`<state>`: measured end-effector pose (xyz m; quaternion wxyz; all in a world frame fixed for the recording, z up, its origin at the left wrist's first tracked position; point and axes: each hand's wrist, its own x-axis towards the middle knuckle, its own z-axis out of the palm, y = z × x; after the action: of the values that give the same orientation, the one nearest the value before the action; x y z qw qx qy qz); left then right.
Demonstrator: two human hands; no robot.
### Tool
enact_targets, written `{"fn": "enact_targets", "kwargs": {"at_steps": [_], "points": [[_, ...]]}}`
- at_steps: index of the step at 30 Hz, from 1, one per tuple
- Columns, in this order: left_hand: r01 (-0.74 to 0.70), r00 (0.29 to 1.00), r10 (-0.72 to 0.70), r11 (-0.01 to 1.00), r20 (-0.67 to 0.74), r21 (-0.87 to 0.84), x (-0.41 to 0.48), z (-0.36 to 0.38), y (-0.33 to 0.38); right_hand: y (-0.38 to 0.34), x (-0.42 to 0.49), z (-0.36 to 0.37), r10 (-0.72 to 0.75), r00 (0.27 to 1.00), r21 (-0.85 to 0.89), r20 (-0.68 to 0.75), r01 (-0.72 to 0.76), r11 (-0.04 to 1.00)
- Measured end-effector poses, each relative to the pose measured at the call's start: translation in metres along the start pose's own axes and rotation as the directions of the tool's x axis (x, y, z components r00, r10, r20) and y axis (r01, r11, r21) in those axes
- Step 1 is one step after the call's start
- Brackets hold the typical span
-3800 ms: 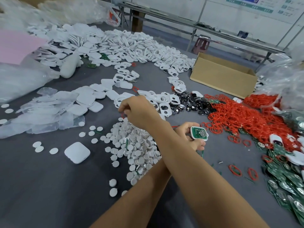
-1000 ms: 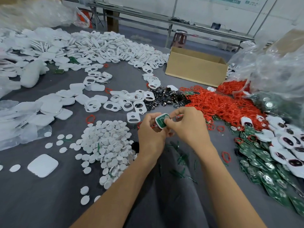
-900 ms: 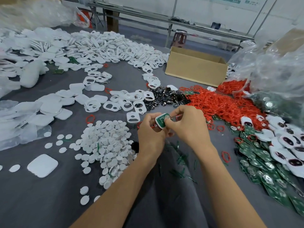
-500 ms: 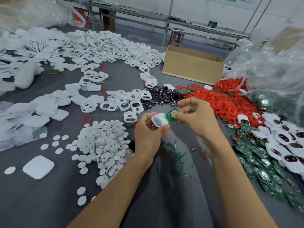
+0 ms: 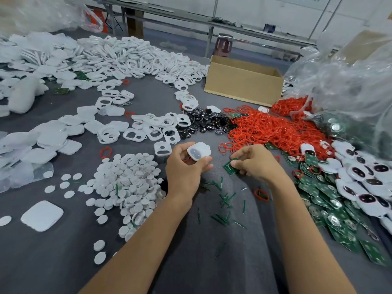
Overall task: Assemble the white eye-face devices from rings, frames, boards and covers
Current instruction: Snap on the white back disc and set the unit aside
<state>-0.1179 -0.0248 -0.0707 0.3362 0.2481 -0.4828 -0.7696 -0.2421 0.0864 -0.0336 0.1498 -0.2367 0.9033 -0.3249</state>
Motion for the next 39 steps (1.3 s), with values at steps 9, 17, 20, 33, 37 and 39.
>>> {"fn": "enact_targets", "kwargs": {"at_steps": [9,17,20,33,37,39], "points": [[-0.007,1.0,0.007,1.0,-0.001,0.012,0.002,0.001,-0.002,-0.026,0.014,0.0,0.019,0.997,-0.415,0.078,0.016,0.91],[-0.002,1.0,0.002,1.0,0.001,-0.002,0.001,-0.001,-0.001,-0.039,0.006,0.012,-0.022,1.0,-0.547,0.023,0.03,0.836],[0.0,1.0,0.0,1.0,0.003,-0.019,0.0,-0.001,0.0,-0.041,0.004,0.012,0.003,1.0,-0.52,0.031,0.013,0.854],[0.007,1.0,-0.008,0.999,-0.012,-0.051,-0.001,-0.001,0.003,-0.047,-0.022,0.027,-0.147,0.984,-0.572,-0.096,0.067,0.818],[0.012,1.0,-0.012,0.999,-0.015,-0.049,-0.002,0.0,0.003,-0.048,-0.023,0.029,-0.126,0.98,-0.577,-0.151,0.016,0.817],[0.011,1.0,-0.012,0.999,-0.02,-0.046,-0.003,0.0,0.004,-0.049,-0.023,0.033,-0.134,0.977,-0.592,-0.166,0.01,0.806]]}}
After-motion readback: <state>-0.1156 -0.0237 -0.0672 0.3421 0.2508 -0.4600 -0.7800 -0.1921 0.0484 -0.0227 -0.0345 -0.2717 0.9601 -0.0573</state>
